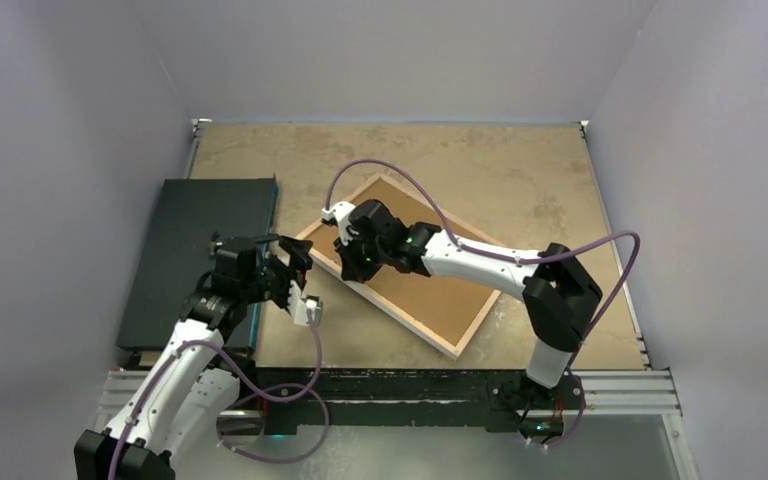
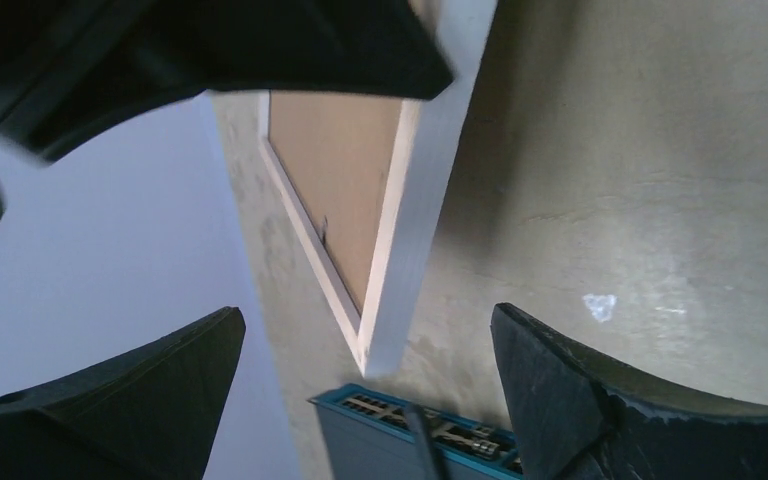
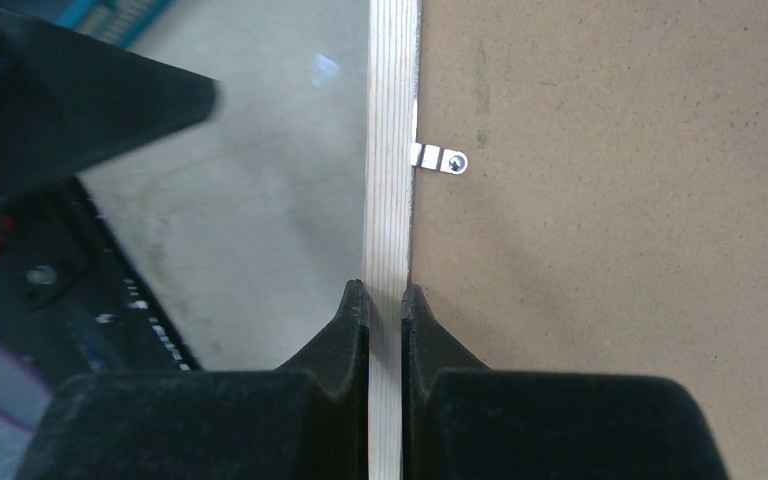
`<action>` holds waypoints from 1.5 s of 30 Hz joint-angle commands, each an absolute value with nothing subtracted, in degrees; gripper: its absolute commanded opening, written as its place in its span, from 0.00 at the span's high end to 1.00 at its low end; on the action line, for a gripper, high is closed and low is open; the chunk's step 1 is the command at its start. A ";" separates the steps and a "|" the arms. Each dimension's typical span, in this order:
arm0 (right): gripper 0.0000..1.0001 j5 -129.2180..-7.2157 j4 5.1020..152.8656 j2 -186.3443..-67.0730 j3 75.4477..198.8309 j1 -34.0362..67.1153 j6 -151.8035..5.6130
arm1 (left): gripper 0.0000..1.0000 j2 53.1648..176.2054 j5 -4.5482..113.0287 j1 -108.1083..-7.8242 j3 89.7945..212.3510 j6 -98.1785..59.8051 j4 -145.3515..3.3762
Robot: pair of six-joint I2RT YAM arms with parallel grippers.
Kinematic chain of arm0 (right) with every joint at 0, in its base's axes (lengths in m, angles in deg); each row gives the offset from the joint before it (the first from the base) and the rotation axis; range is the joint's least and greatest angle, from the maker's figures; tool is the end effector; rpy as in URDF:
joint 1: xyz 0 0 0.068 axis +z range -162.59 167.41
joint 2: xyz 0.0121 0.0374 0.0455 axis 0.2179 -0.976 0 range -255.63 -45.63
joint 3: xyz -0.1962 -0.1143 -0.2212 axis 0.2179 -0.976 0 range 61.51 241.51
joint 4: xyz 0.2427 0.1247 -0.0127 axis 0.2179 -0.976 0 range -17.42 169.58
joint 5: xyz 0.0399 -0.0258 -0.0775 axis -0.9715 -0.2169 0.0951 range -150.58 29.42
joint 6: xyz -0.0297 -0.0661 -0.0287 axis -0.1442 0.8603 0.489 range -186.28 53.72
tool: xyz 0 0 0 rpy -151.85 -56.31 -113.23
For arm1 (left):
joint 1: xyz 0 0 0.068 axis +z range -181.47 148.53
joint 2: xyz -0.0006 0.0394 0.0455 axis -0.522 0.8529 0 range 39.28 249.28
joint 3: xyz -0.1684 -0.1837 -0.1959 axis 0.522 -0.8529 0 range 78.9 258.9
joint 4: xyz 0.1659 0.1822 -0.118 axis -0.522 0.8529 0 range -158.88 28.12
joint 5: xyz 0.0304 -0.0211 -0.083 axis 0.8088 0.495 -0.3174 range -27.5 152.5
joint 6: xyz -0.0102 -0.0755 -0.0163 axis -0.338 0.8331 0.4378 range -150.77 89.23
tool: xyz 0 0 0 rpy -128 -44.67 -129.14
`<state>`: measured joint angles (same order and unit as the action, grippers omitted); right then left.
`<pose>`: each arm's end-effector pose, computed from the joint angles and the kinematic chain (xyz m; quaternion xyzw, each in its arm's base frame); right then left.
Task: Put the photo into the frame
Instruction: Turn over the photo frame at the center of the board.
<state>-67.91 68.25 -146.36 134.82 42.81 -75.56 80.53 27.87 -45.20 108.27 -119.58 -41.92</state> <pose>0.2446 0.3695 0.2647 -0.3779 0.8171 0.2796 0.3339 0.1387 -0.0728 0.2425 0.7522 0.4385 0.0383 0.4904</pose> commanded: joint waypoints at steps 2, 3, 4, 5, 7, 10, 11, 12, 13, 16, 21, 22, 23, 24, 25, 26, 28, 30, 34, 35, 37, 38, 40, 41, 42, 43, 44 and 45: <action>1.00 -76.22 69.34 -140.82 142.71 42.90 -78.57 | 0.12 83.27 31.09 -48.40 108.07 -132.98 -46.76; 1.00 -76.67 68.71 -140.81 143.53 42.88 -78.89 | 0.15 83.75 31.34 -48.57 108.10 -133.82 -46.82; 1.00 -77.25 68.28 -140.77 144.27 42.72 -79.23 | 0.17 84.17 31.70 -48.68 107.96 -134.37 -47.31; 1.00 -77.91 67.98 -140.67 144.94 42.61 -79.62 | 0.20 84.52 32.00 -48.81 107.91 -134.54 -48.21; 1.00 -79.19 67.54 -140.26 145.51 42.45 -80.42 | 0.25 85.28 32.30 -48.96 108.17 -134.64 -49.54; 1.00 -79.76 65.78 -140.26 146.58 42.28 -80.56 | 0.32 85.90 32.60 -49.28 108.72 -133.85 -52.22; 1.00 -79.67 65.10 -140.33 146.85 42.24 -80.60 | 0.35 86.01 32.43 -49.45 109.18 -133.60 -52.43; 1.00 -79.50 64.40 -140.29 146.99 42.23 -80.60 | 0.39 86.24 32.30 -49.59 109.85 -133.57 -51.74; 1.00 -79.21 63.86 -140.24 147.08 42.21 -80.61 | 0.44 86.56 32.33 -49.84 110.56 -133.70 -50.95; 1.00 -78.62 62.25 -139.62 147.45 42.21 -80.04 | 0.81 87.38 32.13 -50.42 112.66 -135.18 -46.84; 0.39 -73.85 58.77 -135.89 147.65 41.99 -76.49 | 1.00 87.47 29.21 -50.67 114.59 -133.31 -45.12; 0.31 -72.25 57.99 -134.71 147.78 42.00 -75.19 | 1.00 87.63 28.83 -50.75 115.10 -132.67 -44.76; 0.24 -69.28 57.84 -133.35 147.70 42.08 -73.23 | 1.00 87.76 28.45 -50.86 115.68 -131.81 -44.39; 0.19 -67.10 57.03 -132.00 147.24 42.25 -71.87 | 1.00 87.91 28.22 -50.93 116.37 -130.52 -44.25; 0.16 -65.91 55.57 -130.89 146.85 42.39 -70.88 | 1.00 88.01 27.99 -51.02 116.97 -129.19 -44.06; 0.13 -64.90 54.14 -129.75 146.46 42.62 -69.92 | 1.00 88.16 27.78 -51.06 117.57 -127.93 -43.83; 0.07 -62.14 51.92 -127.74 144.80 44.17 -68.28 | 1.00 88.74 27.45 -51.08 118.90 -124.79 -43.53; 0.04 -58.76 49.87 -126.43 142.75 46.79 -66.85 | 1.00 89.92 27.15 -51.06 120.91 -121.33 -42.71; 0.02 -51.43 44.89 -127.57 141.95 51.40 -64.94 | 1.00 91.96 26.43 -51.07 125.18 -113.72 -42.05; 0.02 -49.81 44.09 -127.96 142.19 52.14 -64.41 | 1.00 92.33 26.21 -51.10 125.94 -113.70 -41.05; 0.03 -47.75 43.08 -128.49 142.63 53.22 -63.61 | 1.00 92.27 26.03 -51.07 126.29 -113.52 -40.13; 0.04 -47.07 42.77 -128.63 142.77 53.68 -63.17 | 1.00 92.03 26.09 -51.07 126.26 -113.48 -40.14; 0.06 -45.84 42.80 -129.02 142.45 54.02 -62.55 | 1.00 91.69 26.43 -51.05 126.27 -113.47 -40.15; 0.07 -44.72 42.90 -129.34 142.19 54.08 -62.50 | 1.00 91.47 26.46 -51.06 126.29 -113.28 -40.22; 0.08 -43.25 42.93 -129.76 141.85 54.06 -62.50 | 1.00 91.42 26.47 -51.07 126.45 -112.99 -40.30; 0.10 -41.34 43.14 -130.27 141.62 54.04 -62.70 | 1.00 91.28 26.47 -51.11 126.56 -112.54 -40.49; 0.13 -39.70 43.09 -130.90 141.54 54.06 -63.01 | 1.00 91.12 26.44 -51.07 126.60 -112.40 -40.56; 0.16 -37.52 43.14 -131.44 141.61 54.10 -63.40 | 1.00 91.07 26.36 -51.02 126.62 -112.22 -40.54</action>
<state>-46.86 44.44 -130.73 141.73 53.93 -64.13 92.56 28.90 -51.26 123.66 -116.81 -39.87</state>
